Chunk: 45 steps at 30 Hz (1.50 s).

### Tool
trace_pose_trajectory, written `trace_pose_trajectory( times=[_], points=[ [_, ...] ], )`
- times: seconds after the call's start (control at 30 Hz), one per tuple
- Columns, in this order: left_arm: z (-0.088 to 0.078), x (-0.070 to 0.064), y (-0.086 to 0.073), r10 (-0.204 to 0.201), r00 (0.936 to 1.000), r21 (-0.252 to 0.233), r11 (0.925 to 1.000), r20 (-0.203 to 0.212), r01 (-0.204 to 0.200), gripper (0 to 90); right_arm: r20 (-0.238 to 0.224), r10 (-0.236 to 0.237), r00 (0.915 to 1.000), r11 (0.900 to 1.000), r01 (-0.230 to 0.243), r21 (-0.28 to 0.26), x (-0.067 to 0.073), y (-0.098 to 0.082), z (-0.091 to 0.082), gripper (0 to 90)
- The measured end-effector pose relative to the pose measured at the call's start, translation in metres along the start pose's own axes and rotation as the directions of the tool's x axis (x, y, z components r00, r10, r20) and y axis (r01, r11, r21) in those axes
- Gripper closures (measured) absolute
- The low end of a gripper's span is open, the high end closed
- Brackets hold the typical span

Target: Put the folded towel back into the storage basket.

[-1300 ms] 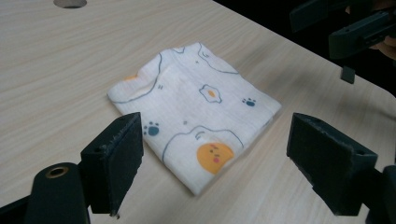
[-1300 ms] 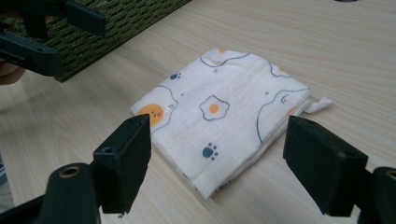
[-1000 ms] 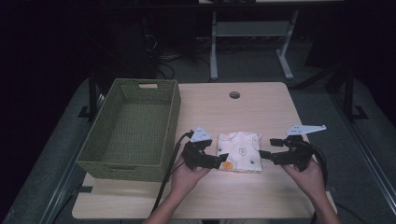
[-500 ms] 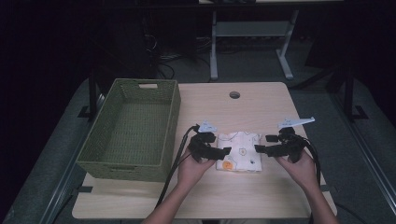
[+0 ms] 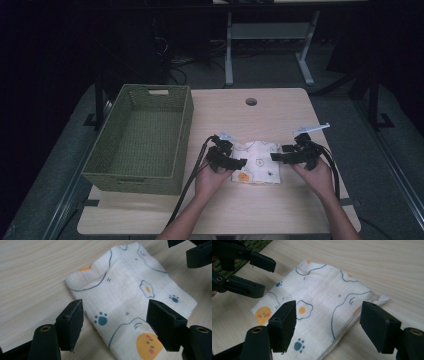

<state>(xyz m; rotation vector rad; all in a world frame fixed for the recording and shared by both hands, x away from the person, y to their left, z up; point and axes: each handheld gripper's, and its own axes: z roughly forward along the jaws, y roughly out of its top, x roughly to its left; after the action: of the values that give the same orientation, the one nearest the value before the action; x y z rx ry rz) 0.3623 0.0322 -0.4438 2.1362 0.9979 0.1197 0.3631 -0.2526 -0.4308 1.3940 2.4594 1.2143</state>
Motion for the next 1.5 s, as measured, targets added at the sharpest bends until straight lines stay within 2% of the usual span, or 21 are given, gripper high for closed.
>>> trace_pose_trajectory(
  times=[0.13, 0.2, 0.4, 0.6, 0.67, 0.73, 0.77, 0.8, 0.83, 1.0, 1.03, 1.07, 1.13, 1.17, 1.23, 1.27, 1.33, 1.4, 1.47, 1.5],
  points=[
    [0.008, 0.001, 0.0, -0.003, 0.9998, 0.028, 0.9996, -0.017, 0.004, 33.8, 0.012, 0.009, 0.9999, 1.0, -0.009, 0.028, -0.003, 0.002, 0.009, 31.3],
    [0.013, 0.002, -0.001, -0.014, 0.9993, 0.043, 0.999, -0.035, 0.016, 35.6, 0.02, 0.028, 0.9994, 0.998, -0.029, 0.048, -0.007, 0.001, 0.016, 32.8],
    [0.018, 0.004, -0.003, -0.008, 0.998, 0.08, 0.9967, -0.062, 0.013, 39.4, 0.042, 0.022, 0.9989, 0.997, -0.025, 0.078, -0.008, 0.0, 0.026, 37.9],
    [0.02, 0.001, -0.003, 0.01, 0.9968, 0.075, 0.9972, -0.079, -0.004, 43.7, 0.059, 0.01, 0.9982, 0.996, -0.016, 0.091, -0.007, 0.0, 0.031, 42.7],
    [0.022, -0.003, -0.002, 0.034, 0.9948, 0.075, 0.9968, -0.095, -0.027, 45.8, 0.072, 0.016, 0.9973, 0.994, -0.024, 0.109, -0.008, -0.002, 0.035, 45.4],
    [0.023, -0.004, -0.002, 0.044, 0.9944, 0.078, 0.9963, -0.096, -0.036, 47.4, 0.083, 0.01, 0.9965, 0.993, -0.019, 0.115, -0.007, -0.002, 0.036, 46.2],
    [0.024, -0.006, -0.001, 0.062, 0.9924, 0.083, 0.9951, -0.106, -0.054, 51.0, 0.109, -0.006, 0.994, 0.992, -0.007, 0.125, -0.005, -0.002, 0.037, 47.9],
    [0.024, -0.006, -0.001, 0.062, 0.9924, 0.083, 0.9951, -0.106, -0.054, 52.5, 0.109, -0.006, 0.994, 0.992, -0.007, 0.125, -0.005, -0.002, 0.037, 47.9],
    [0.025, -0.008, 0.0, 0.081, 0.9908, 0.093, 0.9932, -0.109, -0.071, 55.3, 0.128, -0.024, 0.9915, 0.992, 0.008, 0.129, -0.002, -0.002, 0.039, 50.4],
    [0.025, -0.01, 0.001, 0.087, 0.9914, 0.099, 0.9921, -0.098, -0.077, 65.3, 0.168, -0.044, 0.9848, 0.991, 0.022, 0.131, 0.003, -0.002, 0.041, 57.5],
    [0.026, -0.01, 0.001, 0.085, 0.9925, 0.101, 0.992, -0.088, -0.076, 65.3, 0.175, -0.053, 0.9832, 0.991, 0.03, 0.131, 0.004, -0.002, 0.041, 59.5],
    [0.026, -0.01, 0.001, 0.086, 0.9932, 0.101, 0.9918, -0.079, -0.078, 69.9, 0.183, -0.064, 0.9811, 0.99, 0.04, 0.133, 0.006, -0.001, 0.042, 64.3],
    [0.025, -0.009, 0.002, 0.09, 0.9935, 0.108, 0.9907, -0.069, -0.083, 71.5, 0.183, -0.06, 0.9813, 0.99, 0.036, 0.133, 0.007, -0.001, 0.043, 66.7],
    [0.025, -0.009, 0.002, 0.091, 0.9939, 0.111, 0.9903, -0.062, -0.084, 75.4, 0.173, -0.051, 0.9836, 0.991, 0.028, 0.13, 0.007, -0.001, 0.043, 71.7],
    [0.026, -0.008, 0.002, 0.087, 0.9946, 0.108, 0.9909, -0.058, -0.08, 77.1, 0.162, -0.037, 0.9861, 0.993, 0.018, 0.12, 0.006, -0.001, 0.044, 76.0],
    [0.026, -0.008, 0.002, 0.087, 0.9946, 0.108, 0.9909, -0.058, -0.08, 77.9, 0.162, -0.037, 0.9861, 0.993, 0.018, 0.12, 0.006, -0.001, 0.044, 76.0],
    [0.026, -0.008, 0.003, 0.083, 0.9953, 0.109, 0.9911, -0.05, -0.077, 78.5, 0.134, -0.001, 0.9909, 0.994, -0.014, 0.112, 0.004, -0.002, 0.044, 80.7],
    [0.026, -0.005, 0.002, 0.051, 0.9981, 0.098, 0.994, -0.035, -0.047, 78.6, 0.11, 0.028, 0.9936, 0.993, -0.04, 0.108, 0.001, -0.002, 0.044, 82.5],
    [0.025, -0.001, 0.002, 0.035, 0.9991, 0.097, 0.9947, -0.025, -0.032, 79.5, 0.08, 0.063, 0.9948, 0.992, -0.071, 0.104, -0.003, -0.003, 0.043, 83.6],
    [0.025, -0.001, 0.002, 0.035, 0.9991, 0.097, 0.9947, -0.025, -0.032, 79.9, 0.08, 0.063, 0.9948, 0.992, -0.071, 0.104, -0.003, -0.003, 0.043, 83.6]
  ],
)
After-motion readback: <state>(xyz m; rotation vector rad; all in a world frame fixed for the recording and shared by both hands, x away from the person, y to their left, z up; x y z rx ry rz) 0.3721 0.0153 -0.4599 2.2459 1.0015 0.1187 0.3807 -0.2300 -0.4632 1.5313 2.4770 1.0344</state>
